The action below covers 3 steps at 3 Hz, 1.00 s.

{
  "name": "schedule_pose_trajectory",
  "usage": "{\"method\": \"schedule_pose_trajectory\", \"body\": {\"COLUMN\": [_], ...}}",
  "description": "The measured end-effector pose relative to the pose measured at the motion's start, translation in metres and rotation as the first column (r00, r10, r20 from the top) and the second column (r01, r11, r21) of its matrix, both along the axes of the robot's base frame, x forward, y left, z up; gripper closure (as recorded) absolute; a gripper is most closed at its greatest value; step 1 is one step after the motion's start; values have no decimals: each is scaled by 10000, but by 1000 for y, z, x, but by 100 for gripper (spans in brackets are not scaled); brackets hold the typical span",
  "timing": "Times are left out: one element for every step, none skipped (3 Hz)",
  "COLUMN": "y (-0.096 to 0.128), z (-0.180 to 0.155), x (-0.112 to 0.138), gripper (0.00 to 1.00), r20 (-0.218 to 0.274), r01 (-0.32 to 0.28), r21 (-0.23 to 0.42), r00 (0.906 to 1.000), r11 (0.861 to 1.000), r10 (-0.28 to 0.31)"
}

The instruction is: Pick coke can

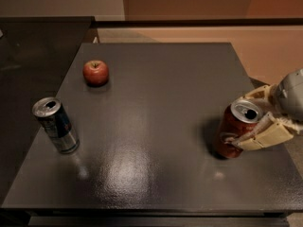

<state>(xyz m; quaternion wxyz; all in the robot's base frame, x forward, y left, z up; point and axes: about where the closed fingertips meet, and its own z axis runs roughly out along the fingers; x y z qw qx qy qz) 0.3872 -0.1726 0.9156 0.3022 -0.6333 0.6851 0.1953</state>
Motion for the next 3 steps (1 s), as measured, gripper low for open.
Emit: {"method": "schedule_pose_trajectory", "body": {"y": [12, 27, 27], "z": [38, 95, 95], "x": [4, 10, 10], "gripper": [100, 100, 100], "r20": [232, 816, 818], "r01": [-48, -108, -107], "r21": [-501, -1178, -1178], "r00": [9997, 9965, 9964], "r11": [9987, 9930, 9930], "r10": [60, 205, 205]}}
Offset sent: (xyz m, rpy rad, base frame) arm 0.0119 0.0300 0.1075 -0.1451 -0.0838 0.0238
